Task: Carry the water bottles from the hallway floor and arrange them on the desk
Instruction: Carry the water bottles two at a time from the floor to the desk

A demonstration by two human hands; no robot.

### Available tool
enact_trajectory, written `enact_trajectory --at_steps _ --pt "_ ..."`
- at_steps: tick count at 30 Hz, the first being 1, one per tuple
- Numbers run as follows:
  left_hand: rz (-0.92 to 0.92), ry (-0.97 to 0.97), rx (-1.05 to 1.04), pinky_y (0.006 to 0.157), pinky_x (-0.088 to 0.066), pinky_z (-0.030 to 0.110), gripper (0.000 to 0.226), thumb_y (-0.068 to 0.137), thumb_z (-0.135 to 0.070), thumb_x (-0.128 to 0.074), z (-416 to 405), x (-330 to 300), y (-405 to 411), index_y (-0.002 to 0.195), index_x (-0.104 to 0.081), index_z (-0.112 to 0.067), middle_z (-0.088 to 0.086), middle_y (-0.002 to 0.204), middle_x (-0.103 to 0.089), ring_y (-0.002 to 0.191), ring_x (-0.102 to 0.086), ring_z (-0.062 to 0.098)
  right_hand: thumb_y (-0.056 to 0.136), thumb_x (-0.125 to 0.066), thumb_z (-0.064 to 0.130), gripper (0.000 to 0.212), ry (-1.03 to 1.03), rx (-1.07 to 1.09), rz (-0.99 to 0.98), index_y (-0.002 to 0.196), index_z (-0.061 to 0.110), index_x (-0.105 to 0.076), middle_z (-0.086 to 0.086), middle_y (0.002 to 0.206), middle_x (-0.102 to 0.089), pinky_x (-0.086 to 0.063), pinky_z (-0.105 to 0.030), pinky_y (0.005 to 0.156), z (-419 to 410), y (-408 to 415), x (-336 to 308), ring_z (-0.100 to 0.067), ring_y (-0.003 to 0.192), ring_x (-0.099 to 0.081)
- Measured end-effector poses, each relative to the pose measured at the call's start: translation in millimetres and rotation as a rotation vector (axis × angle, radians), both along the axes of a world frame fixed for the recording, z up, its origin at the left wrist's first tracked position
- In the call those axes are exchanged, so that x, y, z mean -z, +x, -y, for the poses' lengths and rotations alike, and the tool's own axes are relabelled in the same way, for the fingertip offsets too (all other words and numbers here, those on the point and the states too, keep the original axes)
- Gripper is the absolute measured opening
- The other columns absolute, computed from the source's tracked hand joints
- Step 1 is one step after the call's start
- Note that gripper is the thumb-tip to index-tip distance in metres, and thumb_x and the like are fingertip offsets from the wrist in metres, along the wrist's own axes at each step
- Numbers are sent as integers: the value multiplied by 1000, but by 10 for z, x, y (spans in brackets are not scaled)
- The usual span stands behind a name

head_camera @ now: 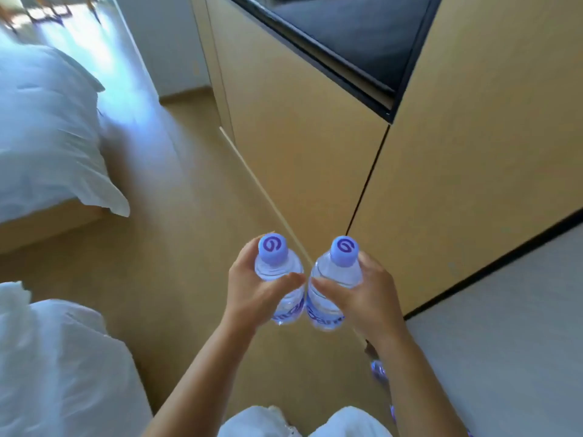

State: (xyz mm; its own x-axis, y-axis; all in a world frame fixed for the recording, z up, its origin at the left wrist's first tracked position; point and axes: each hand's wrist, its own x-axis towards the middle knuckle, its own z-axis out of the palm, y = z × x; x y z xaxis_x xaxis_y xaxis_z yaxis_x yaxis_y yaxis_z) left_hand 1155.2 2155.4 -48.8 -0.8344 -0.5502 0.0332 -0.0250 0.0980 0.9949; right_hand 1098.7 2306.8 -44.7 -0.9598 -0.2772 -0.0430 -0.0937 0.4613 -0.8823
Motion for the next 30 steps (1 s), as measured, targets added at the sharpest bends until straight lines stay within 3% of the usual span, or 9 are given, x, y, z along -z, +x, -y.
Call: enact_trajectory --at_steps 4,8,19,25,30 --pt "-26 48 -63 55 -47 16 22 44 -20 -69 469 -40 -103 63 -61 -27 -10 62 -64 55 -58 6 55 -71 47 39 -17 -89 -11 80 19 -62 0 76 -65 -53 -45 69 580 -276 -97 -21 73 -63" --pt "-24 30 -153 54 -46 16 21 50 -8 -67 922 -53 -342 63 -61 -25 -9 58 -63 53 -57 6 55 -69 50 44 -1 -179 -48 82 17 -62 -2 78 -66 -52 -43 70 1137 -634 -154 -23 74 -63" --pt "-1 -98 -401 62 -50 22 29 54 -22 -77 2490 -203 -1702 78 -60 -19 -3 68 -65 63 -63 13 58 -75 49 44 81 -377 -152 84 15 -61 -2 83 -64 -51 -40 72 2774 -2430 -359 -23 78 -61" --pt "-10 -107 -527 63 -51 24 30 57 -30 -79 3276 -324 -2432 79 -59 -24 -5 69 -65 65 -64 13 60 -75 44 39 117 -477 -216 84 18 -60 2 85 -63 -51 -32 67 3661 -3226 -463 -17 74 -60" --pt "-35 -54 -612 65 -53 29 36 52 -37 -79 3982 -286 -2826 78 -61 -19 4 72 -67 69 -66 21 61 -73 44 35 175 -545 -246 83 21 -58 7 83 -59 -44 -23 59 4381 -3664 -368 -11 71 -57"
